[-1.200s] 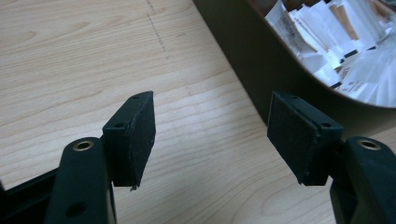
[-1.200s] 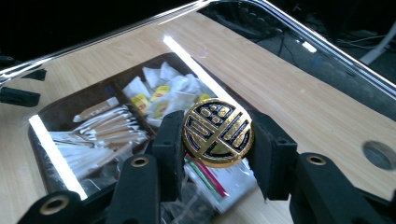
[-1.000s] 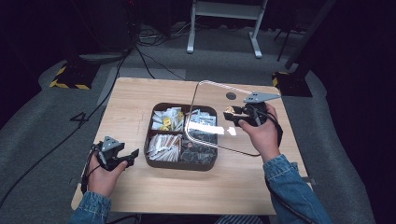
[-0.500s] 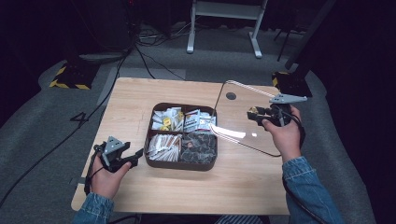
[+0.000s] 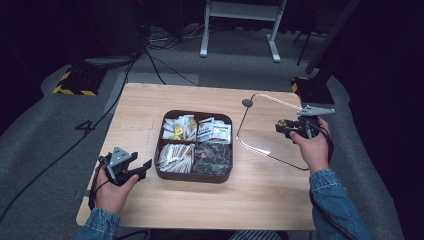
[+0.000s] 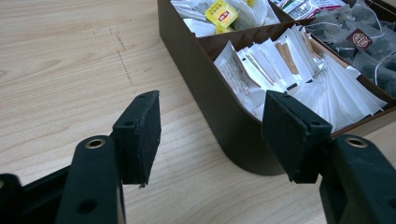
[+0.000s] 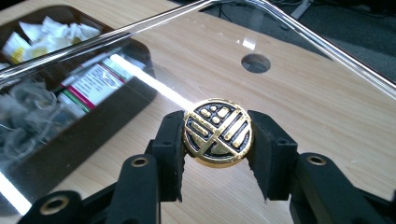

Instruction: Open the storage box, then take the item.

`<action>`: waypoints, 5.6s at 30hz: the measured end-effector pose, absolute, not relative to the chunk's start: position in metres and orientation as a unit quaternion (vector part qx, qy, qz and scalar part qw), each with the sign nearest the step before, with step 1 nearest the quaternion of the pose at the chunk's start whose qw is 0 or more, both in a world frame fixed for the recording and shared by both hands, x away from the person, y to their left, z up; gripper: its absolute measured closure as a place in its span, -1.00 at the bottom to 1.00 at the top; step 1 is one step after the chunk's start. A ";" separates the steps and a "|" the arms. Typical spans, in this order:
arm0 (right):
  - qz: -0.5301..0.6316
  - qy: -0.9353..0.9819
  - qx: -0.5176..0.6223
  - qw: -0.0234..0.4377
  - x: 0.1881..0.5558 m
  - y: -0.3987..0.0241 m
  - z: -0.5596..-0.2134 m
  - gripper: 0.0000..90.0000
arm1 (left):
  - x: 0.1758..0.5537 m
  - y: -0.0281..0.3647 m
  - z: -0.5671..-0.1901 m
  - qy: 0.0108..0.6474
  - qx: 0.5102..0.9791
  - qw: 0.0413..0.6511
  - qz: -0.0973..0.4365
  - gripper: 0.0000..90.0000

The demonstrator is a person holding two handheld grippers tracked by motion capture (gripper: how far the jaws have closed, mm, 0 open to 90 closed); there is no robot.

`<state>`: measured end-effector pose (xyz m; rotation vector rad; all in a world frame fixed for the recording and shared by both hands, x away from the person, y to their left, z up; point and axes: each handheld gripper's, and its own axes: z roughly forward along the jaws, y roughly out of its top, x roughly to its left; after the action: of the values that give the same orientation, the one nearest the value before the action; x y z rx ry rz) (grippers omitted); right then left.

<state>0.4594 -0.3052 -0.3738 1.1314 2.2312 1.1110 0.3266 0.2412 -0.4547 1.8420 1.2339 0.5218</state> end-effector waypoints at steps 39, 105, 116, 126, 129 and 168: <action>0.351 0.799 0.455 0.176 0.464 -0.333 -0.472 0.31 | 0.326 0.242 -0.459 0.486 0.740 0.410 0.219 -0.15; 0.442 0.734 0.463 0.224 0.406 -0.336 -0.460 0.02 | 0.333 0.205 -0.418 0.455 0.733 0.461 0.207 -0.11; 0.445 0.722 0.481 0.222 0.385 -0.357 -0.464 0.03 | 0.357 0.180 -0.430 0.443 0.761 0.434 0.191 0.06; 0.448 0.719 0.484 0.220 0.373 -0.363 -0.465 0.02 | 0.379 0.179 -0.450 0.472 0.762 0.405 0.180 0.29; 0.449 0.719 0.482 0.221 0.371 -0.364 -0.465 0.02 | 0.383 0.176 -0.453 0.478 0.768 0.383 0.187 0.31; 0.453 0.721 0.476 0.221 0.368 -0.365 -0.467 0.02 | 0.383 0.184 -0.446 0.471 0.788 0.355 0.176 1.00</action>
<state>0.3676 -0.3655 -0.4669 1.3144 1.9929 1.2506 0.3831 0.1841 -0.4462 2.0356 1.2175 0.4559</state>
